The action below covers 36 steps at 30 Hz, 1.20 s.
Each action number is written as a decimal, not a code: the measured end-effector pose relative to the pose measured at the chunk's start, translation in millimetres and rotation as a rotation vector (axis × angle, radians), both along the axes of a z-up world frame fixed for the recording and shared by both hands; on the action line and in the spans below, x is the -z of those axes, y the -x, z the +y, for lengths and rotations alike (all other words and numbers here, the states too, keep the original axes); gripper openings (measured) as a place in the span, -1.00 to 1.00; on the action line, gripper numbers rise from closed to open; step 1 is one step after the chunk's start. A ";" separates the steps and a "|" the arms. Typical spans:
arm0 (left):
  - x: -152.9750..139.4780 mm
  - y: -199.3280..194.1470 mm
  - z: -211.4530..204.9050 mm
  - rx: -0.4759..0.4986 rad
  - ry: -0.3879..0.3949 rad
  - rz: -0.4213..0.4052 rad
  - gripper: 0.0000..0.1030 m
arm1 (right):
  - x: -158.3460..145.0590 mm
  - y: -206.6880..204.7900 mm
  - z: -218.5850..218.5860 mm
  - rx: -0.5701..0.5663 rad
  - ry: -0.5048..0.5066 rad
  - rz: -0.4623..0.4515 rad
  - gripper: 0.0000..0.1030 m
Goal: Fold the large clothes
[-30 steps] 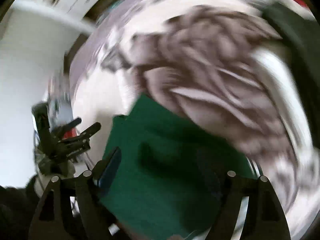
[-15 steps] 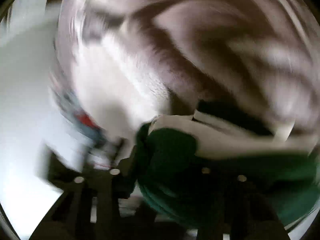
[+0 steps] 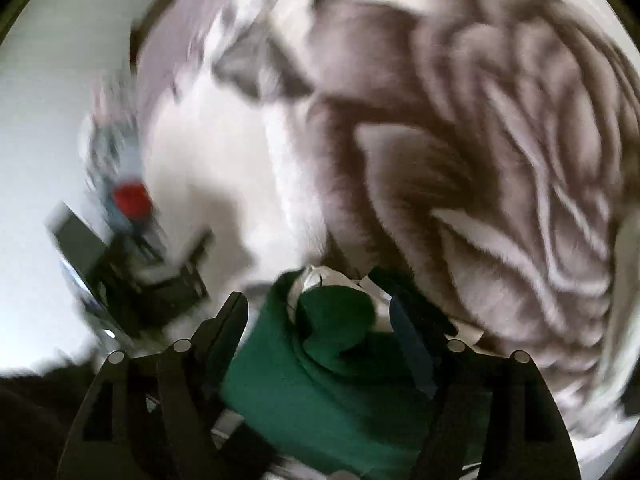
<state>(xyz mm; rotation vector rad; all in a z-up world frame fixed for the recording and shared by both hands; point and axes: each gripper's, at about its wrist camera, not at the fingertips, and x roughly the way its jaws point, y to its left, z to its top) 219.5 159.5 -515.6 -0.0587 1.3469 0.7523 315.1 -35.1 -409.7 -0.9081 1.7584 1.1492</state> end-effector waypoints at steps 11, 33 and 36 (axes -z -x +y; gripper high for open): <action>18.2 28.3 15.4 -0.084 0.162 -0.020 0.83 | 82.4 -30.1 -45.7 0.778 0.174 0.540 -0.32; 17.5 43.2 21.3 -0.092 0.119 0.020 0.83 | 63.3 26.9 16.6 0.106 0.171 0.052 -0.02; 17.0 49.8 23.2 -0.107 0.148 -0.002 0.83 | 83.8 -27.3 -19.0 0.668 0.183 0.466 -0.33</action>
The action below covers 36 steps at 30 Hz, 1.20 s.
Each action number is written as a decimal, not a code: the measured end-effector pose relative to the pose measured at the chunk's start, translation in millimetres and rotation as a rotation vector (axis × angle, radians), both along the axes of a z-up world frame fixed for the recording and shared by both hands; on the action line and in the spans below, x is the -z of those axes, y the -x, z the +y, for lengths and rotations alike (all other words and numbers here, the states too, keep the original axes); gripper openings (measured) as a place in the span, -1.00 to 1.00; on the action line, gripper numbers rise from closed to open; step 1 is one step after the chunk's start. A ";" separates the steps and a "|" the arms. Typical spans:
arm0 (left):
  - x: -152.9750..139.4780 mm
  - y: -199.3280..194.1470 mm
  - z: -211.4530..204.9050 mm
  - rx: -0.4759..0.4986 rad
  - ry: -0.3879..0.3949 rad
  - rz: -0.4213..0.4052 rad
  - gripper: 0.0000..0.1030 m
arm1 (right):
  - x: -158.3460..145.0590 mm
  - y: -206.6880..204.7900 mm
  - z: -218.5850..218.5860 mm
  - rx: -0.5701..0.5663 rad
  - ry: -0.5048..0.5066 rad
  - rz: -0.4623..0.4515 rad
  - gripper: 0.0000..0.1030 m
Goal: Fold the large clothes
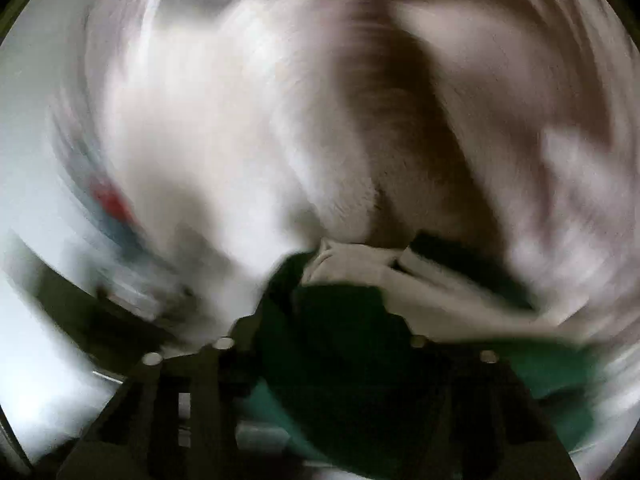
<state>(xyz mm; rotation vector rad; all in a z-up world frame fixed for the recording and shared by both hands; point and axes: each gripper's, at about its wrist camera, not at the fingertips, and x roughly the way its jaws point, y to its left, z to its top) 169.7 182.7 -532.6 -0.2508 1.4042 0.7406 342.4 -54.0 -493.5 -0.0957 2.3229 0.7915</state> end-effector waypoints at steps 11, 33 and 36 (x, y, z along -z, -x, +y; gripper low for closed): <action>-1.1 -1.4 0.4 0.015 -0.012 0.005 0.83 | -102.9 -33.4 9.5 -0.212 -0.213 -0.415 0.22; -58.9 -22.5 -16.9 0.034 0.132 -0.243 0.83 | -102.2 -82.5 -115.6 0.309 -0.253 -0.257 0.17; -64.3 -54.2 -36.6 0.091 0.294 -0.323 0.83 | -147.1 -85.3 -191.6 0.369 -0.223 -0.465 0.21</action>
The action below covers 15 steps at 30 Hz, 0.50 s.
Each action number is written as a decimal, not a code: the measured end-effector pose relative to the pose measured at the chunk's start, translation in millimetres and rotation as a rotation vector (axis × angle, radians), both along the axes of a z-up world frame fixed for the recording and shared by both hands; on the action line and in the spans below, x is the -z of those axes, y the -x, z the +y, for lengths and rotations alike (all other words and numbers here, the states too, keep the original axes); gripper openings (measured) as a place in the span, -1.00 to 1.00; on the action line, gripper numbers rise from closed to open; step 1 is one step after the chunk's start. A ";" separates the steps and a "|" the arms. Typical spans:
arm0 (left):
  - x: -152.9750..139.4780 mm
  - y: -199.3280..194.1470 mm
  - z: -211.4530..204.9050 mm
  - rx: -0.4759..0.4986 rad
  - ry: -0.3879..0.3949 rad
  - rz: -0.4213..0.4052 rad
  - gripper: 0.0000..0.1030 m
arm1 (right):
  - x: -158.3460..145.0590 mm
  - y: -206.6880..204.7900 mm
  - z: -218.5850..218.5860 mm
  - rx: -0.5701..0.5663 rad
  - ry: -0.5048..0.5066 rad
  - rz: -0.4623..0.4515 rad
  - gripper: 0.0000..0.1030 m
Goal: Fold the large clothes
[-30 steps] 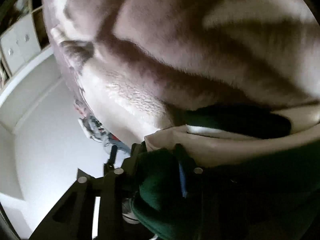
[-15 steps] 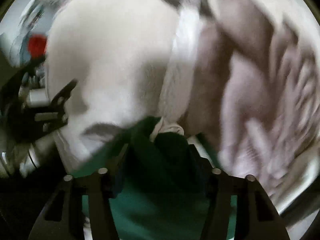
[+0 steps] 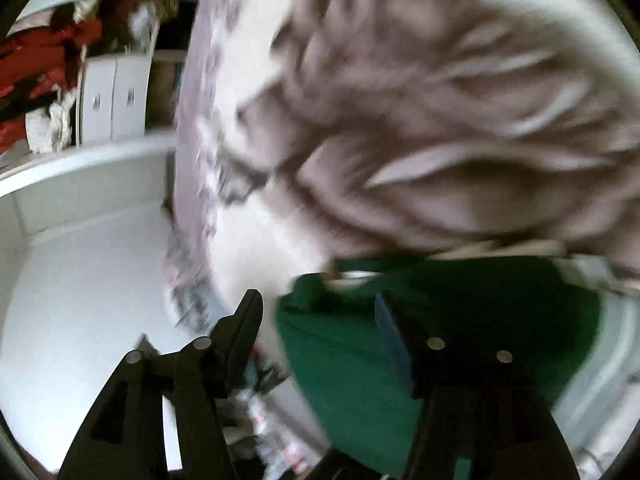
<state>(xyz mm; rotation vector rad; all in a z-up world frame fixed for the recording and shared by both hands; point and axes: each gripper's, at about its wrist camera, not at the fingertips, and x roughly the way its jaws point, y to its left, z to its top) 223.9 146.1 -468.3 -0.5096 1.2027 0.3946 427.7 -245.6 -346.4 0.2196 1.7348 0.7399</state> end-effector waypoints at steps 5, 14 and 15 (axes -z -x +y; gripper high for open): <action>16.7 -47.1 -28.6 0.066 -0.081 0.008 0.83 | 6.2 15.9 -109.5 0.091 0.138 -0.067 0.25; 15.6 -58.9 -31.5 0.096 -0.170 0.050 0.84 | 101.8 60.3 -133.9 0.127 0.159 -0.011 0.23; 15.2 -59.9 -32.9 0.097 -0.181 0.054 0.84 | 103.4 64.0 -134.7 0.141 0.143 -0.023 -0.25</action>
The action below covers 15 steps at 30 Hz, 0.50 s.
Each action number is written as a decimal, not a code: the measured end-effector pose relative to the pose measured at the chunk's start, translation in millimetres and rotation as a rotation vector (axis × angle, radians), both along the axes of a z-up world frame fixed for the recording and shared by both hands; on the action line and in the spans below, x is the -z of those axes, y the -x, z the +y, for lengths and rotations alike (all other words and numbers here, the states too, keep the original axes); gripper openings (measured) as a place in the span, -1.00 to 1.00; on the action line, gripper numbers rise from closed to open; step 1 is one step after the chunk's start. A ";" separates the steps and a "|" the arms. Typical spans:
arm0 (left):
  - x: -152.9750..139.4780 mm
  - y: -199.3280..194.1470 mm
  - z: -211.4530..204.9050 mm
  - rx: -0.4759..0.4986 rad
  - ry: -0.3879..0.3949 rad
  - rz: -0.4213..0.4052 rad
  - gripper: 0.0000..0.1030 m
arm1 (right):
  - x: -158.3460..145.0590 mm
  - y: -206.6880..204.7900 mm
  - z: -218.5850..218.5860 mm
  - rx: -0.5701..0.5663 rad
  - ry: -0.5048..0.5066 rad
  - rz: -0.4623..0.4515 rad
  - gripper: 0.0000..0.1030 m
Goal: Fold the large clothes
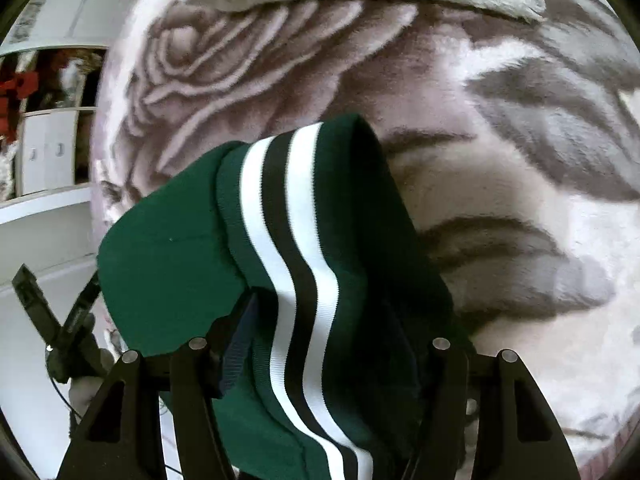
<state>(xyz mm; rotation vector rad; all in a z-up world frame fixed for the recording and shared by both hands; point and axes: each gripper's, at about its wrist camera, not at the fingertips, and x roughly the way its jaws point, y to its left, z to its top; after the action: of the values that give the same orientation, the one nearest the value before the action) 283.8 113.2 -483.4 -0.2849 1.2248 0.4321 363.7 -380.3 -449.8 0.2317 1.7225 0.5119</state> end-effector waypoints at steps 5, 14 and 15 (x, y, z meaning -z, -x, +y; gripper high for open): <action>-0.8 -5.4 -1.8 -0.011 -0.010 0.013 0.84 | -58.2 -9.2 -18.4 0.122 -0.059 -0.151 -0.95; -6.8 -15.0 -15.6 0.048 -0.099 0.039 0.84 | -8.3 -14.0 -30.8 0.065 0.024 0.036 -0.60; -10.2 -11.9 -14.6 0.046 -0.102 0.036 0.84 | -13.6 -8.6 -40.1 0.084 -0.010 0.040 -0.33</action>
<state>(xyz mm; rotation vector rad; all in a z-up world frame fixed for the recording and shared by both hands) 295.8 98.6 -473.3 -0.1622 1.2379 0.4602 372.2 -420.4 -436.2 0.3222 1.7420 0.4566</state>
